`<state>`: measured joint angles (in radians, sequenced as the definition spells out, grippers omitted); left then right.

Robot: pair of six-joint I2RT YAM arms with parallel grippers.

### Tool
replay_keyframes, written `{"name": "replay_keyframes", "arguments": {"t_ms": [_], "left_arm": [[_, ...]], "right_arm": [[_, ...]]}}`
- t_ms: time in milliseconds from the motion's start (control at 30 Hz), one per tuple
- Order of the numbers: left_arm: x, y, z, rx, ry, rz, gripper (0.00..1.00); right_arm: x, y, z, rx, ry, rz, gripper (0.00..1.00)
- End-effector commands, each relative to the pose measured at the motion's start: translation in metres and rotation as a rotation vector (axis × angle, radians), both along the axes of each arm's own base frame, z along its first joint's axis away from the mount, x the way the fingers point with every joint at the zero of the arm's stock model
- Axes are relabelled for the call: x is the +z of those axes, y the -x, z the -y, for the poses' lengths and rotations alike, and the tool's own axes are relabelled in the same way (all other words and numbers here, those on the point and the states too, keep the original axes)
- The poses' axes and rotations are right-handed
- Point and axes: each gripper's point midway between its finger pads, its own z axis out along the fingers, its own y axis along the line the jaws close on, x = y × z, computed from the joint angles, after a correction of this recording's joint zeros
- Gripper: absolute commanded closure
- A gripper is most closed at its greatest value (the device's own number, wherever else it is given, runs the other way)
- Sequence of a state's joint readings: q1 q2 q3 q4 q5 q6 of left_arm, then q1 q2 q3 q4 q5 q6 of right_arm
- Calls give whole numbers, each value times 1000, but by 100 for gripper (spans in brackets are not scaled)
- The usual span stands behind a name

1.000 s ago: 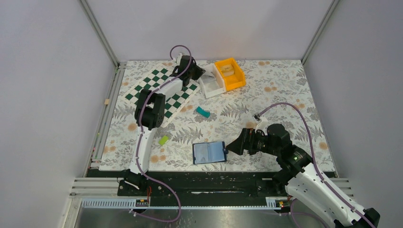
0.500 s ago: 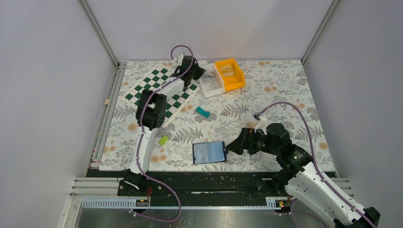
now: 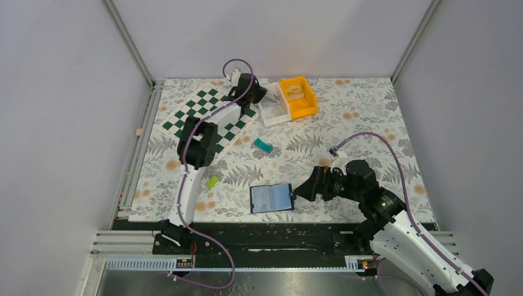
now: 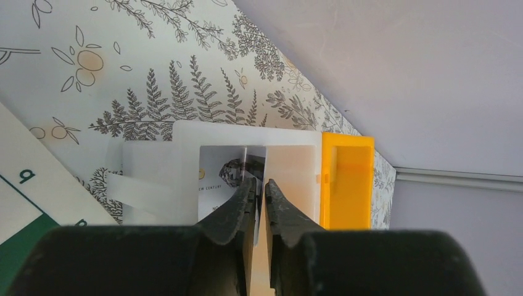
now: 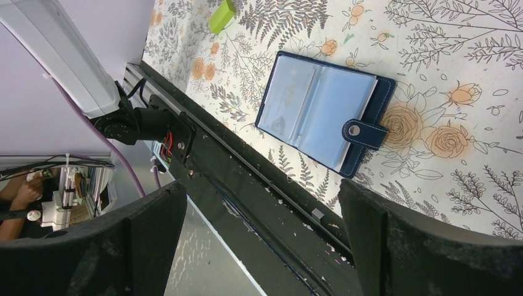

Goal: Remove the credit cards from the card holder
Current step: Place the credit card in the storage box.

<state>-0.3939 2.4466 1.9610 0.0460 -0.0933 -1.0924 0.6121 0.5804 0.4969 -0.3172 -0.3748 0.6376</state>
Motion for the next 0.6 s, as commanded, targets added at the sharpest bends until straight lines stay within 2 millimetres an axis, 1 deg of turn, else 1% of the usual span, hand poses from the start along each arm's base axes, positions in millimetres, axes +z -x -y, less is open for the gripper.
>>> {"name": "replay_keyframes", "arguments": {"t_ms": [0, 100, 233, 400, 567], "left_arm": [[12, -1, -3, 21, -20, 38, 88], [16, 0, 0, 10, -13, 42, 87], [31, 3, 2, 2, -2, 64, 85], [55, 7, 1, -7, -17, 101, 77], [66, 7, -1, -8, -39, 110, 73]], "right_arm": [[19, -8, 1, -16, -12, 66, 1], [19, -9, 0, -14, -9, 66, 1], [21, -10, 0, -18, -10, 71, 1], [22, -12, -1, -19, -7, 65, 0], [20, -12, -2, -22, -8, 46, 1]]}}
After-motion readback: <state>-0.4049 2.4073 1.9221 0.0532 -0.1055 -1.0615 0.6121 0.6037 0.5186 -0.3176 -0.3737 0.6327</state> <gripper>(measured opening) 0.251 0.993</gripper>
